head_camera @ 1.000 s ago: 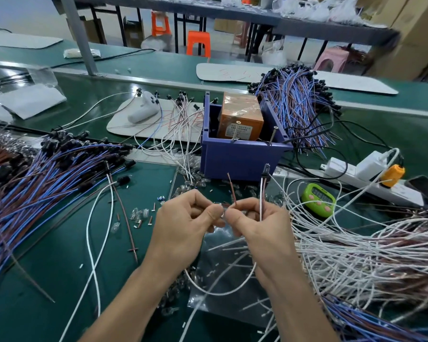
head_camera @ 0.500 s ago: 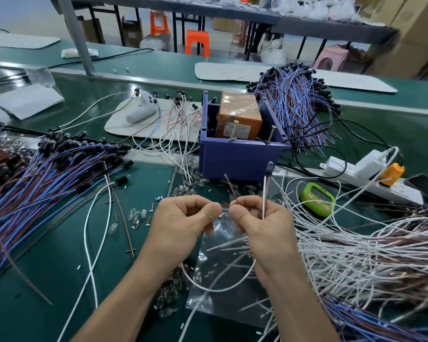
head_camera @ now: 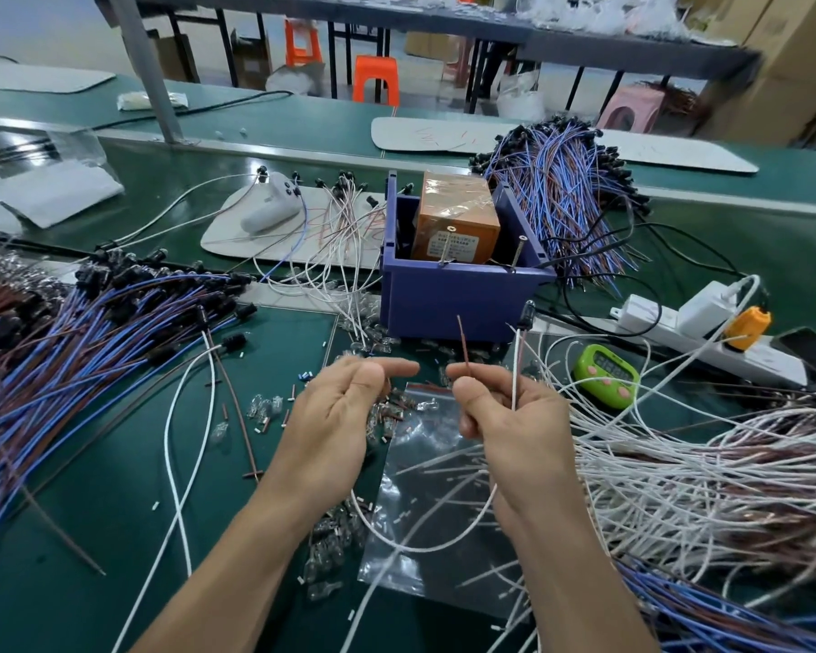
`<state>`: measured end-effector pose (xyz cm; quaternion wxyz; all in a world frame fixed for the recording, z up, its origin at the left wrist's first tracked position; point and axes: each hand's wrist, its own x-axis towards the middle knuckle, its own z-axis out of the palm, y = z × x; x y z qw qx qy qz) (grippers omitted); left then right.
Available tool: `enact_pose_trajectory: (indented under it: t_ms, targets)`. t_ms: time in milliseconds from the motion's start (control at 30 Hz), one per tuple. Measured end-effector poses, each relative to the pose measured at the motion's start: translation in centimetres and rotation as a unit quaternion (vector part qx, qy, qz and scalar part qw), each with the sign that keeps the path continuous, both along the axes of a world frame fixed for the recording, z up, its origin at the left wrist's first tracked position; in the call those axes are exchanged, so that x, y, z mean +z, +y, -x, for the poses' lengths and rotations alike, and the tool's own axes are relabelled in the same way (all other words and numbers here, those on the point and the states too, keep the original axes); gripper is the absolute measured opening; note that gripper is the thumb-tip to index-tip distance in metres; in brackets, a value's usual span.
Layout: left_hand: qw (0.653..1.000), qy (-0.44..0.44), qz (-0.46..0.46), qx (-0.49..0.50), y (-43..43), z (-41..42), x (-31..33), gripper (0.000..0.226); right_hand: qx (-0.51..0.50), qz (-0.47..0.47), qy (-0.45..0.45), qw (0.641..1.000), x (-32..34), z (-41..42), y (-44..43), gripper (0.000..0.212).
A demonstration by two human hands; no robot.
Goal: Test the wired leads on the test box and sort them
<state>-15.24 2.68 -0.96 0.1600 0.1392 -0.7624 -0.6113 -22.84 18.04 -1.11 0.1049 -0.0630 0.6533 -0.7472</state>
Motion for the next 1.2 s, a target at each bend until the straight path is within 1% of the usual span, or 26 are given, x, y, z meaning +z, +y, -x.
enact_pose_trajectory:
  t_ms: [67, 167, 267, 333, 433, 500, 567, 667, 700, 767, 867, 933, 967, 1033, 1100, 1200]
  targets:
    - [0.999, 0.032, -0.014, 0.004, 0.2, 0.0, 0.2, 0.039, 0.03, 0.009, 0.008, 0.999, 0.2, -0.3, -0.1, 0.017]
    - [0.997, 0.043, -0.057, -0.032, 1.0, 0.2, 0.7, 0.04, 0.073, -0.004, 0.024, 0.997, 0.1, -1.2, -0.9, 0.01]
    - [0.991, 0.045, -0.108, -0.059, 2.2, 0.3, 0.8, 0.039, 0.104, -0.025, 0.032, 0.994, -0.3, -2.3, -2.0, 0.017]
    - [0.99, 0.048, -0.121, -0.054, 2.6, 0.3, 0.6, 0.04, 0.11, -0.031, 0.035, 0.993, -0.4, -2.8, -2.5, 0.018]
    - [0.989, 0.041, -0.132, -0.049, 2.5, 0.2, 0.7, 0.039, 0.121, 0.001, 0.011, 0.993, -0.5, -3.0, -2.8, 0.018]
    - [0.988, 0.035, -0.138, -0.058, 2.5, 0.2, 0.8, 0.037, 0.109, 0.02, -0.002, 0.994, -0.4, -3.1, -2.9, 0.012]
    - [0.986, 0.035, -0.155, -0.045, 2.4, 0.3, 0.7, 0.033, 0.07, 0.03, -0.003, 0.997, -0.3, -2.9, -2.7, 0.008]
    - [0.991, 0.036, -0.13, -0.018, 2.1, 0.5, 0.7, 0.019, 0.004, 0.017, 0.009, 1.0, -0.2, -2.2, -2.2, 0.005]
    - [0.99, 0.036, -0.132, -0.021, 2.0, 0.5, 0.7, 0.018, -0.005, 0.008, 0.014, 1.0, -0.2, -2.1, -2.0, 0.005]
    - [0.988, 0.022, -0.154, -0.02, 1.8, 0.6, 0.7, 0.025, -0.014, -0.009, 0.026, 1.0, -0.3, -1.9, -1.9, 0.006]
    - [0.978, -0.011, -0.205, -0.023, 1.7, 0.9, 0.7, 0.027, -0.025, -0.027, 0.036, 0.999, -0.4, -2.0, -1.9, 0.008]
    - [0.966, -0.028, -0.255, -0.042, 1.4, 0.9, 0.7, 0.037, -0.032, -0.018, 0.031, 0.999, -0.4, -2.0, -1.9, 0.012]
    - [0.964, -0.034, -0.26, -0.052, 1.2, 0.8, 0.7, 0.04, -0.034, -0.008, 0.029, 0.999, -0.3, -1.9, -1.9, 0.011]
    - [0.97, -0.04, -0.232, -0.055, 1.1, 0.7, 0.7, 0.035, -0.033, 0.006, 0.039, 0.999, 0.0, -1.8, -1.6, 0.005]
    - [0.977, -0.03, -0.211, -0.027, 1.1, 0.6, 0.7, 0.026, -0.031, 0.019, 0.041, 0.998, 0.4, -1.8, -1.3, 0.017]
    - [0.98, 0.014, -0.194, 0.041, 1.2, 0.8, 0.9, 0.026, -0.028, 0.047, 0.032, 0.998, 1.6, -1.9, -0.5, 0.026]
